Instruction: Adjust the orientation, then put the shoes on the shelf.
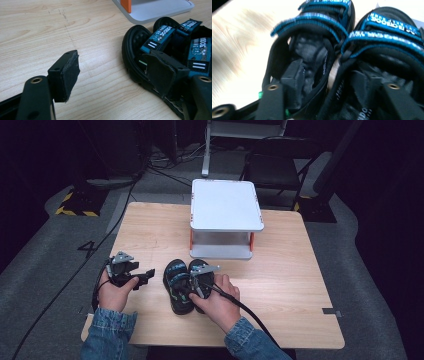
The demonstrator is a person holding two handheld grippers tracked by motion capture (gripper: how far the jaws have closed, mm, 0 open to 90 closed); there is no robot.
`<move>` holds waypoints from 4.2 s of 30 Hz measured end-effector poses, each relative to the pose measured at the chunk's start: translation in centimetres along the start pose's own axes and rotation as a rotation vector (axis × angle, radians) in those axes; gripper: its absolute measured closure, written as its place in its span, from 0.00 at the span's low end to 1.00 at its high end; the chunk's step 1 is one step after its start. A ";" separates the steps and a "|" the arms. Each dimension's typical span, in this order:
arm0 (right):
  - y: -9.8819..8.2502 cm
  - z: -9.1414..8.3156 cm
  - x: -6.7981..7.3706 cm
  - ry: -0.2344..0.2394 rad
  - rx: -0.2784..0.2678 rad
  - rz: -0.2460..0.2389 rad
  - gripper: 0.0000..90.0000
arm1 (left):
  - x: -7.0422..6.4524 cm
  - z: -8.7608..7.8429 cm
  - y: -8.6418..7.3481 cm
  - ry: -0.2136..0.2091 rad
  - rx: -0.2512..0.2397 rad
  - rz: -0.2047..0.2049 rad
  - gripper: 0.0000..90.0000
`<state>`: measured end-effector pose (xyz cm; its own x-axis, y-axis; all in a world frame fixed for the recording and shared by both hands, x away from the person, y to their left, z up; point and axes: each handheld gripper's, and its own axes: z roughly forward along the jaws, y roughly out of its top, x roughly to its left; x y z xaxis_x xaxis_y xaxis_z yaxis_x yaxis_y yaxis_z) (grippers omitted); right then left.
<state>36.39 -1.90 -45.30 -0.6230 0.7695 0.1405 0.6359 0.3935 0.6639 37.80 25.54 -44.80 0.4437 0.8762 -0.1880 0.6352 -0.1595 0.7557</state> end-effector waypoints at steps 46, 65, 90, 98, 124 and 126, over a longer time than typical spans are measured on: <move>6.1 0.2 -13.9 -0.291 -0.269 0.124 0.92 | 1.1 -0.6 -1.2 0.009 -0.008 -0.043 0.30; 5.3 0.4 -15.3 -0.318 -0.421 0.048 0.58 | 0.7 -0.2 -0.9 -0.016 0.005 -0.021 0.30; -3.3 -8.0 -15.2 -0.106 -0.348 0.031 0.99 | -7.7 4.4 2.2 -0.189 -0.003 0.196 0.77; -4.0 -5.4 -15.8 -0.065 -0.302 0.013 1.00 | -8.9 8.6 3.1 -0.270 0.026 0.242 0.99; -3.0 -0.8 -18.3 -0.084 -0.264 0.050 1.00 | -10.7 17.3 6.8 -0.200 0.070 0.269 1.00; -2.7 -0.4 -18.6 -0.084 -0.272 0.059 1.00 | -10.3 17.8 7.1 -0.179 0.073 0.268 1.00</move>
<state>46.10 -17.41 -49.40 -0.5413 0.8306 0.1307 0.5173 0.2064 0.8306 48.97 7.28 -48.70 0.7011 0.7060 -0.1004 0.5214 -0.4116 0.7475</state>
